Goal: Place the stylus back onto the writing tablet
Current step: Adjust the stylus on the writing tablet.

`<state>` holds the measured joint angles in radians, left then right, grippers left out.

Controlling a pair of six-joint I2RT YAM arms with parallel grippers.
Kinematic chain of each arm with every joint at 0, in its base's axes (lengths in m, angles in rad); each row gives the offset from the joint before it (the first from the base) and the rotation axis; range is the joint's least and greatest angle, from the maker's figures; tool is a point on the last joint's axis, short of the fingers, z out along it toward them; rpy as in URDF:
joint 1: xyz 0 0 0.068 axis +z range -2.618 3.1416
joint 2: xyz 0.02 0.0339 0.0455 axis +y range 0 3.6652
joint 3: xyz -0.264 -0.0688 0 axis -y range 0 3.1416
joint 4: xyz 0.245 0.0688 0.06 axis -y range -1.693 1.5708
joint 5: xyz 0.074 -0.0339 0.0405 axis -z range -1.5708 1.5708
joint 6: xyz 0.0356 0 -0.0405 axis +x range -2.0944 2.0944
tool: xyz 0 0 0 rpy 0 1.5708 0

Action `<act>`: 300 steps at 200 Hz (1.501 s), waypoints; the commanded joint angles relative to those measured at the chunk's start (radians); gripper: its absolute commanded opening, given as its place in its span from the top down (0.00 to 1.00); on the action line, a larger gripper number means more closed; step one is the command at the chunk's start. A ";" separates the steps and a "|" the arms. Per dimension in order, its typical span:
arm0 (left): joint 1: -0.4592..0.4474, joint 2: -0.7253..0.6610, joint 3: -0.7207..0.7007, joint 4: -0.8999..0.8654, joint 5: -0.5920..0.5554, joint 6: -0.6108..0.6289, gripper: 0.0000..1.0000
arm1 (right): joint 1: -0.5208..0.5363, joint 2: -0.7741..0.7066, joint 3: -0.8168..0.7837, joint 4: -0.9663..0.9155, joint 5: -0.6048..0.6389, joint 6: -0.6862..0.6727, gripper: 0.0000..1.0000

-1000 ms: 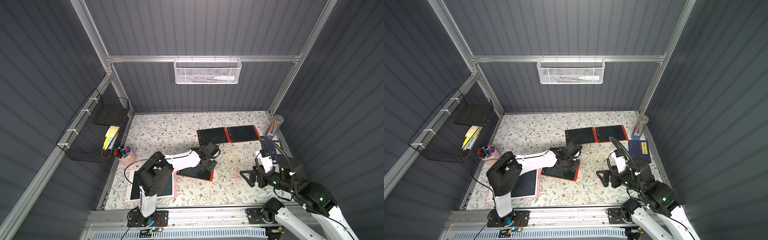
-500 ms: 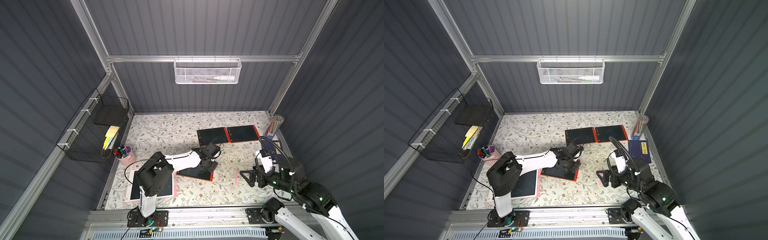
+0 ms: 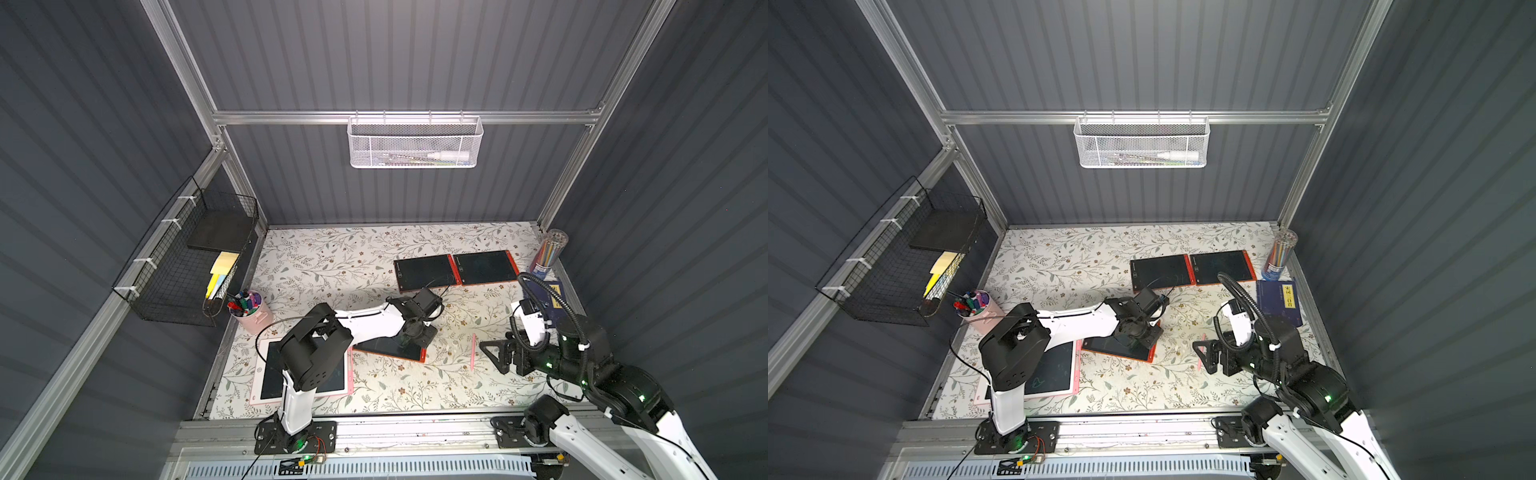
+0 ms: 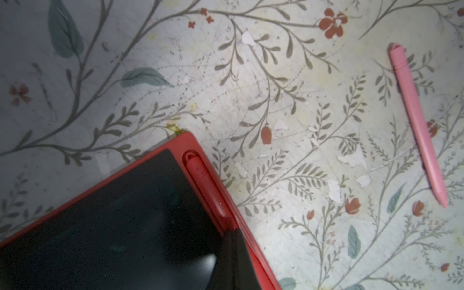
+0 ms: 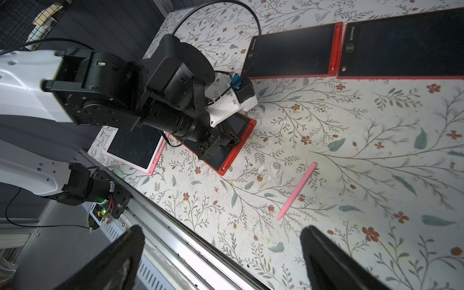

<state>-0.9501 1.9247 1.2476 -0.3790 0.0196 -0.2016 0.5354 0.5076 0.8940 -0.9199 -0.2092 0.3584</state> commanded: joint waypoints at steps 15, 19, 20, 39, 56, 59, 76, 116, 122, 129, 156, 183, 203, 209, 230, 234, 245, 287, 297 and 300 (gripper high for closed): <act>-0.007 0.023 -0.012 0.002 0.003 0.014 1.00 | -0.002 -0.001 -0.009 0.016 0.009 -0.006 0.01; -0.007 0.023 -0.013 0.002 0.002 0.015 1.00 | -0.002 -0.001 -0.009 0.016 0.009 -0.007 0.01; -0.007 0.023 -0.014 0.002 0.001 0.015 1.00 | -0.002 -0.001 -0.009 0.015 0.009 -0.006 0.01; -0.006 0.027 -0.018 -0.003 -0.008 0.014 1.00 | -0.003 -0.002 -0.009 0.016 0.009 -0.006 0.01; -0.008 0.029 -0.023 -0.003 -0.010 0.013 1.00 | -0.002 -0.001 -0.009 0.015 0.010 -0.007 0.01; -0.008 0.028 -0.022 -0.003 -0.009 0.013 1.00 | -0.002 -0.001 -0.009 0.016 0.009 -0.006 0.01; -0.008 0.032 -0.023 -0.004 -0.010 0.013 1.00 | -0.002 -0.001 -0.009 0.016 0.010 -0.006 0.01; -0.013 0.038 -0.030 -0.011 -0.021 0.011 1.00 | -0.002 -0.001 -0.009 0.014 0.010 -0.005 0.01; -0.013 0.040 -0.031 -0.013 -0.025 0.011 1.00 | -0.002 -0.001 -0.009 0.014 0.013 -0.006 0.01; -0.012 0.039 -0.034 -0.015 -0.028 0.010 1.00 | -0.002 -0.001 -0.009 0.014 0.010 -0.005 0.01; -0.013 0.038 -0.041 -0.026 -0.042 0.004 1.00 | -0.002 -0.001 -0.009 0.014 0.010 -0.005 0.01; -0.014 0.039 -0.053 -0.033 -0.059 -0.005 1.00 | -0.002 -0.001 -0.009 0.013 0.010 -0.004 0.01; -0.022 0.044 -0.048 -0.042 -0.068 -0.011 1.00 | -0.003 -0.001 -0.009 0.014 0.010 -0.004 0.01; -0.025 0.048 -0.048 -0.047 -0.076 -0.014 1.00 | -0.002 -0.001 -0.009 0.015 0.010 -0.004 0.01; -0.036 0.058 -0.047 -0.057 -0.090 -0.025 1.00 | -0.002 -0.001 -0.010 0.012 0.010 -0.004 0.01; -0.038 0.060 -0.048 -0.059 -0.090 -0.027 1.00 | -0.003 -0.002 -0.009 0.013 0.010 -0.004 0.01; -0.045 0.061 -0.048 -0.065 -0.097 -0.032 1.00 | -0.002 -0.003 -0.009 0.012 0.010 -0.005 0.01; -0.061 0.075 -0.047 -0.086 -0.121 -0.051 1.00 | -0.002 -0.003 -0.009 0.012 0.008 -0.002 0.01; -0.071 0.084 -0.042 -0.093 -0.128 -0.056 1.00 | -0.003 -0.004 -0.009 0.012 0.008 -0.003 0.01; -0.074 0.087 -0.042 -0.097 -0.130 -0.057 1.00 | -0.002 -0.004 -0.009 0.012 0.008 -0.003 0.01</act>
<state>-1.0012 1.9331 1.2369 -0.3569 -0.0956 -0.2344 0.5354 0.5076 0.8936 -0.9199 -0.2096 0.3584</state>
